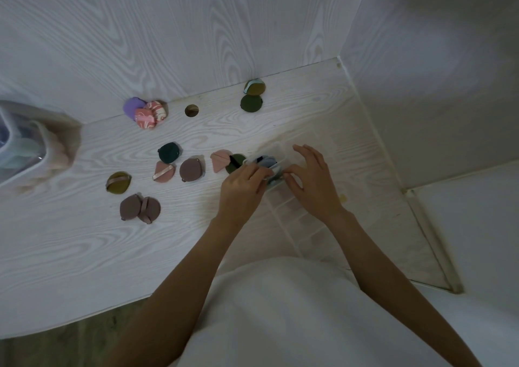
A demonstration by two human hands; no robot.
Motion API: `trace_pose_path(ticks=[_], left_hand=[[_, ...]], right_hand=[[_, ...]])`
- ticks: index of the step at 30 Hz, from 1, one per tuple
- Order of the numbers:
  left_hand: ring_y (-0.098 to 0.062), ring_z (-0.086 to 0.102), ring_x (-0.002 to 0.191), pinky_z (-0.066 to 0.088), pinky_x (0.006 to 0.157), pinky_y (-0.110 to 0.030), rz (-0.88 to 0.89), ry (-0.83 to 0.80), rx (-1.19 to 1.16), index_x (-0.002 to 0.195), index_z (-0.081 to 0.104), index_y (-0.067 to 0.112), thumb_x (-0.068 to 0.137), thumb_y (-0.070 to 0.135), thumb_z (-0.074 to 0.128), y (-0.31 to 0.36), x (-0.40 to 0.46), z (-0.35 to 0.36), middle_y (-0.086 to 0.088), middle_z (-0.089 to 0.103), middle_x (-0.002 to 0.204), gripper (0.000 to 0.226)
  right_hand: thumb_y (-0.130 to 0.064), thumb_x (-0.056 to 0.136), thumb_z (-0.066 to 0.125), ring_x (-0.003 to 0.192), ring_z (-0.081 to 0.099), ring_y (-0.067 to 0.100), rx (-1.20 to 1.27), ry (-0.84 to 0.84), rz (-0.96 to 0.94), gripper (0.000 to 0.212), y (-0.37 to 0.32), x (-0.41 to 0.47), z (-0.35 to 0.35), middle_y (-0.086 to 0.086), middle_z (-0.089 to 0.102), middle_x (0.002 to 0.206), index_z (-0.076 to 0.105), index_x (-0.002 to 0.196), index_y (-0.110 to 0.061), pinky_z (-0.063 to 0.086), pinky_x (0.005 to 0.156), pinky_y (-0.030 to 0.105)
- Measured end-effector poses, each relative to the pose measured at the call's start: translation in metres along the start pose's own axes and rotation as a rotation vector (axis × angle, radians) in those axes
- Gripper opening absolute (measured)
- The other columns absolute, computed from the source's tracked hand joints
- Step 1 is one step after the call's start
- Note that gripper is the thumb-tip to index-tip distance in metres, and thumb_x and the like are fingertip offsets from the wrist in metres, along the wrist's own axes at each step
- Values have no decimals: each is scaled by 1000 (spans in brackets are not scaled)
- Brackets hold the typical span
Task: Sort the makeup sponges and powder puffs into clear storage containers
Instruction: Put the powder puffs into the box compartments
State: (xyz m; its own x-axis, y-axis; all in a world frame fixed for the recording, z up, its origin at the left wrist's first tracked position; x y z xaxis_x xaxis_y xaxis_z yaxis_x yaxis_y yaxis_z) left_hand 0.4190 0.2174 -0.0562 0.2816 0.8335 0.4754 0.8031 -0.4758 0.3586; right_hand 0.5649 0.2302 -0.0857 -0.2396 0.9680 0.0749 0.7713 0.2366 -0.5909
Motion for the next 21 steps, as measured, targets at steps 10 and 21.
trace_pose_path(ticks=[10,21], left_hand=[[-22,62,72,48,61,-27,-231,-112,-68,90,73,14,81,25,62,-13,4,-1,-3,70,81,17],[-20,60,69,44,54,-26,-370,-129,-103,85,70,14,80,22,68,-22,5,0,-3,68,78,10]], right_hand=[[-27,86,56,133,32,37,-62,-18,-87,21,-8,19,-5,15,45,140,73,82,-15,30,106,48],[-19,76,69,132,38,34,-267,-131,-423,8,-32,44,-2,9,53,135,72,75,-12,27,109,51]])
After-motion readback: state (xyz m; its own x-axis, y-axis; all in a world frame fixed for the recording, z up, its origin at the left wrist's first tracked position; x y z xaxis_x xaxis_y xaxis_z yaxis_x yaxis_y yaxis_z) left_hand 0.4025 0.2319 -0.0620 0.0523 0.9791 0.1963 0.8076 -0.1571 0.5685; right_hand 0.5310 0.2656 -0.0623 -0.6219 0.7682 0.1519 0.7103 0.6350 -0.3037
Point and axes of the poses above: each hand's wrist, its own x-axis towards the middle knuckle, its own z-axis out of the palm, y = z × x, the point moved 6 cm from there along x, towards the middle knuckle
